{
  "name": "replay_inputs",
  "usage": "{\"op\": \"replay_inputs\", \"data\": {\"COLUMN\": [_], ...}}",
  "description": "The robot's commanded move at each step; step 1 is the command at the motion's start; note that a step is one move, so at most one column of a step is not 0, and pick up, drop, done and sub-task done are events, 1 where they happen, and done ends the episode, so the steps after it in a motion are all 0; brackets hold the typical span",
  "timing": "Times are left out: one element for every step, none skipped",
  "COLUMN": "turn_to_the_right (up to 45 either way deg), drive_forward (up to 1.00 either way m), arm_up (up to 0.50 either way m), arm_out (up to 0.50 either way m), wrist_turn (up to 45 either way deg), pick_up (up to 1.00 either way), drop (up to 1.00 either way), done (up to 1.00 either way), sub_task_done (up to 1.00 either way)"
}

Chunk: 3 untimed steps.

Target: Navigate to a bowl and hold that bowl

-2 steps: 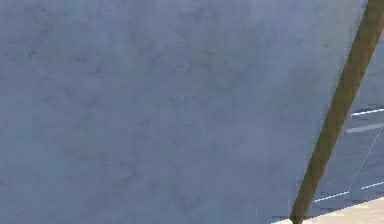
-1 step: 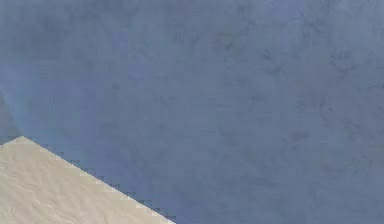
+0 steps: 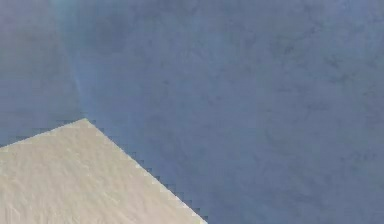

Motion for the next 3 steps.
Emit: {"op": "replay_inputs", "data": {"turn_to_the_right": [0.0,-45.0,-42.0], "drive_forward": [0.2,0.0,0.0], "arm_up": [0.0,0.0,0.0], "arm_out": [0.0,0.0,0.0], "wrist_turn": [0.0,0.0,0.0], "pick_up": [0.0,0.0,0.0], "drop": [0.0,0.0,0.0], "done": [0.0,0.0,0.0], "sub_task_done": [0.0,0.0,0.0]}}
